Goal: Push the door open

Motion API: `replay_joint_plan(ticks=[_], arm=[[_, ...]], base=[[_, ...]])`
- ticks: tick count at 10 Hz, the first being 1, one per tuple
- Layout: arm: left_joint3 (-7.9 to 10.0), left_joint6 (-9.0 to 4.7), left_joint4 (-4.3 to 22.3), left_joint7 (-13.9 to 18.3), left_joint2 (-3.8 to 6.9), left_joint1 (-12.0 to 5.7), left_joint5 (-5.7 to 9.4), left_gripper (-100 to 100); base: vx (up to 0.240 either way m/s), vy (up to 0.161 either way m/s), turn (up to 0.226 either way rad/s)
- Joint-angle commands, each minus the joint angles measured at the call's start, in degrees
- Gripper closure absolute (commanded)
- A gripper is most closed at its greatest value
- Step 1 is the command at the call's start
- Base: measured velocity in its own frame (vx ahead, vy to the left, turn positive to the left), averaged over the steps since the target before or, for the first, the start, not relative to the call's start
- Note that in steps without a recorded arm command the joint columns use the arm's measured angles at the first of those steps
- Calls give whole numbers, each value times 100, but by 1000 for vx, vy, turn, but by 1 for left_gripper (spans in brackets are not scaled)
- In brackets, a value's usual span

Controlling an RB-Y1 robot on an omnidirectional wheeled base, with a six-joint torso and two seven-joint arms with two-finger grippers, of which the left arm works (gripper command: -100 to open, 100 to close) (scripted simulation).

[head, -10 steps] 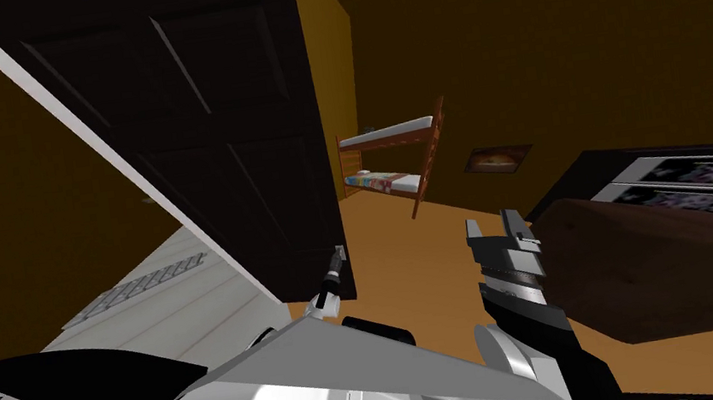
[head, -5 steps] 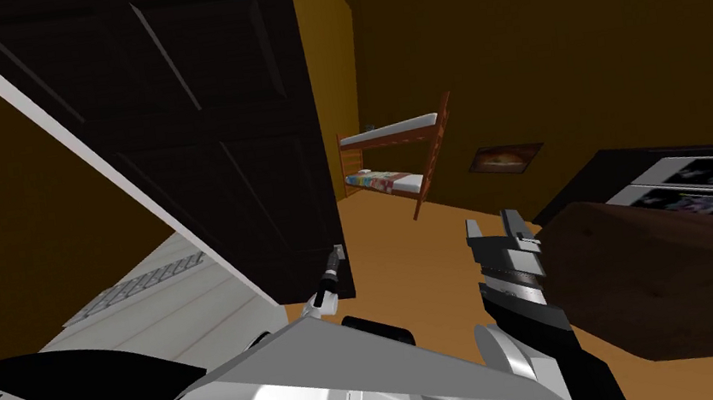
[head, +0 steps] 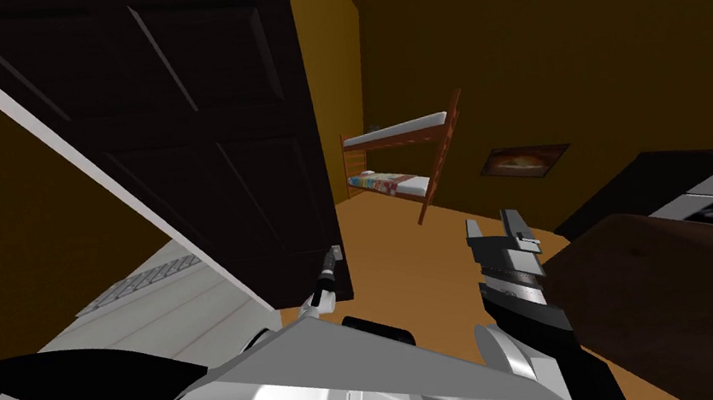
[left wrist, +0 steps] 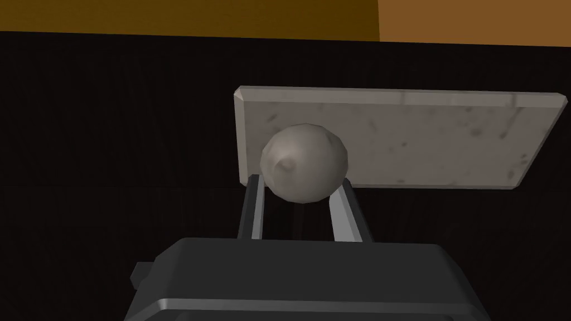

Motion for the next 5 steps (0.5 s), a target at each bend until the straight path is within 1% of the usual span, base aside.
replay_joint_plan(ticks=[1, 5], arm=[[141, -13, -45, -31, 43, -1, 73, 100], [373, -8, -14, -91, 57, -18, 195, 100]], base=[[223, -75, 72], [187, -60, 63]])
